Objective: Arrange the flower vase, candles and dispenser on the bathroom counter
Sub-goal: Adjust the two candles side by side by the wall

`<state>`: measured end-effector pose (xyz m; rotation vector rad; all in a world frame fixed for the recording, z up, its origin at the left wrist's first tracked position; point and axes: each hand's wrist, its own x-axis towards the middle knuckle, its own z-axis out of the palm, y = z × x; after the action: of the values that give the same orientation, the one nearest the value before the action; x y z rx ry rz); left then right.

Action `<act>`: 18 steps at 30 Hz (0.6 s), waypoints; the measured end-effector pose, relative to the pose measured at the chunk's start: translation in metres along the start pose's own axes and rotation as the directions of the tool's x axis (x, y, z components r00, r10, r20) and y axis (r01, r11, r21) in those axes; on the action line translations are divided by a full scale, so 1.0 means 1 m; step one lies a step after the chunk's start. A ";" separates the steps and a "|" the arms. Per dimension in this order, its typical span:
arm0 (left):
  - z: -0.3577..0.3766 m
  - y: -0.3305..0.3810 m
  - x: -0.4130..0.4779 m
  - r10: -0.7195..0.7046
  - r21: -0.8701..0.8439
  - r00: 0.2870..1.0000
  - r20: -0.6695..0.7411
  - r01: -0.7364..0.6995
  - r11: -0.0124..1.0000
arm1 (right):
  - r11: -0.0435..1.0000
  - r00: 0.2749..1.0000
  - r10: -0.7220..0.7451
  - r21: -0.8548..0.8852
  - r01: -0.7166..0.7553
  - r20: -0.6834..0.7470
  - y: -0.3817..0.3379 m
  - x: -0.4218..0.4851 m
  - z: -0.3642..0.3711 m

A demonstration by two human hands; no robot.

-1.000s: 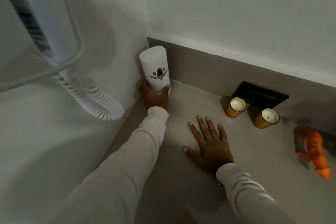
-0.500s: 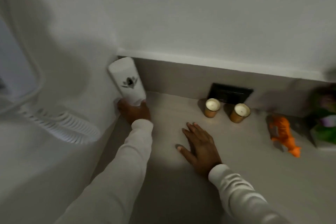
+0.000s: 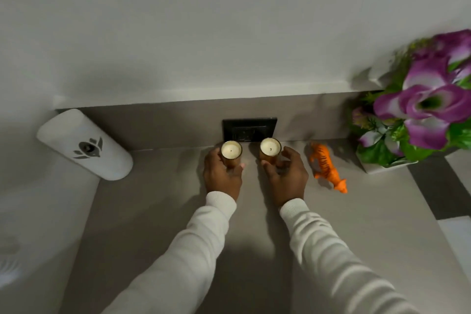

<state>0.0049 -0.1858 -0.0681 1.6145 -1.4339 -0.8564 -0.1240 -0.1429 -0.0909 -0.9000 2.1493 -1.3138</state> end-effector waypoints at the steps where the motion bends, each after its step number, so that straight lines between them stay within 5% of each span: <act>1: 0.003 0.000 0.004 0.006 0.012 1.000 -0.025 -0.005 1.000 | 1.000 1.000 -0.026 -0.018 0.026 -0.002 0.001 0.004 0.002; 12: 0.000 0.012 0.012 -0.066 0.039 0.996 -0.052 0.068 0.997 | 0.998 0.997 -0.058 0.027 0.057 0.043 -0.014 0.002 -0.010; 15: -0.007 0.020 -0.003 0.051 0.191 0.998 -0.041 -0.042 0.981 | 0.986 0.998 -0.049 0.160 0.055 -0.041 -0.025 -0.025 -0.036; 18: 0.000 0.032 -0.038 0.187 0.080 0.982 -0.007 -0.186 0.979 | 0.949 0.972 -0.067 0.286 0.131 -0.223 -0.022 -0.043 -0.080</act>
<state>-0.0147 -0.1494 -0.0400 1.5121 -1.5981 -0.6861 -0.1425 -0.0713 -0.0343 -0.7817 1.9981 -1.8005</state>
